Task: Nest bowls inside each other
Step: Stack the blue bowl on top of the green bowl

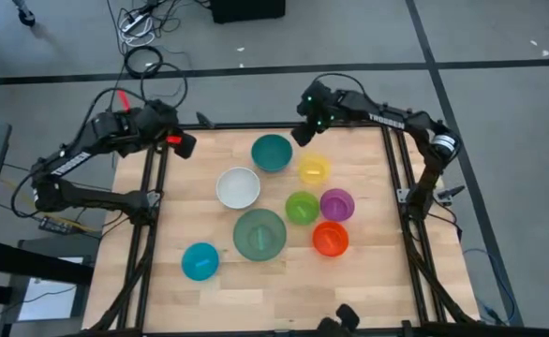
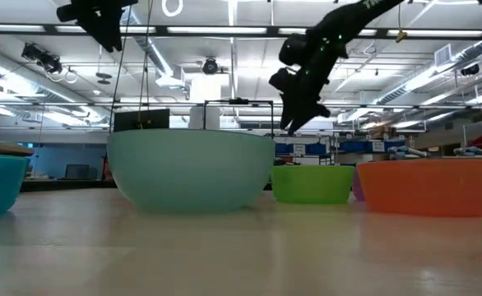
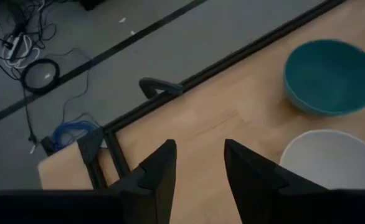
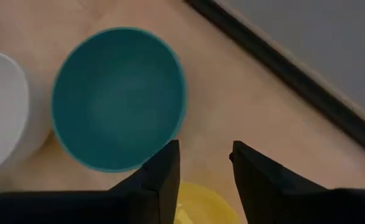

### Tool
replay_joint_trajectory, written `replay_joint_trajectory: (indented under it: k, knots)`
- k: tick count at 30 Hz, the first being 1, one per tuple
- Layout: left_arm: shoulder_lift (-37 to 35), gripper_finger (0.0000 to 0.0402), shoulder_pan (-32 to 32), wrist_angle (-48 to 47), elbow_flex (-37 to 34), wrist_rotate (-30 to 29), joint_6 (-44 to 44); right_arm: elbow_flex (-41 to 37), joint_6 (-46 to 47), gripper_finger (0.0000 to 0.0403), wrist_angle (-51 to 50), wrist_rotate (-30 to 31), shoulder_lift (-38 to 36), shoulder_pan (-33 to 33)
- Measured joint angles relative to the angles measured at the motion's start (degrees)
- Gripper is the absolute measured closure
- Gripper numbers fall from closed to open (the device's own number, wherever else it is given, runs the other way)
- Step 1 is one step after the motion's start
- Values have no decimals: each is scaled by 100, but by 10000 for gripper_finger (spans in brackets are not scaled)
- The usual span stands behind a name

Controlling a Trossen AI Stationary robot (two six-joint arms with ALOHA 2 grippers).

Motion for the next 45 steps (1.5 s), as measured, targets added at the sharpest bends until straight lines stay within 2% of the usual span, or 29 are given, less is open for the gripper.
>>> replay_joint_trajectory:
  k: [7, 11, 19, 30, 34, 39, 45]
  knots:
    - [353, 257, 31, 404, -3, 152, 304, 0, 61, 224, 456, -210, 472, 104]
    - [581, 257, 28, 450, -2, 203, 411, 0, 108, 213, 633, 73, 697, 231]
    - [850, 257, 28, 559, -4, 196, 546, -2, 152, 211, 681, 565, 956, 360]
    - [941, 257, 28, 741, -2, 107, 658, -9, 343, 214, 944, 577, 1481, 582]
    - [933, 257, 28, 741, -4, 107, 701, -11, 368, 253, 1076, 835, 1551, 585]
    - [936, 257, 28, 726, -4, 97, 714, -9, 92, 378, 1113, 937, 1348, 502]
    - [927, 257, 26, 680, -4, 86, 711, -9, -112, 400, 947, 1046, 616, 367]
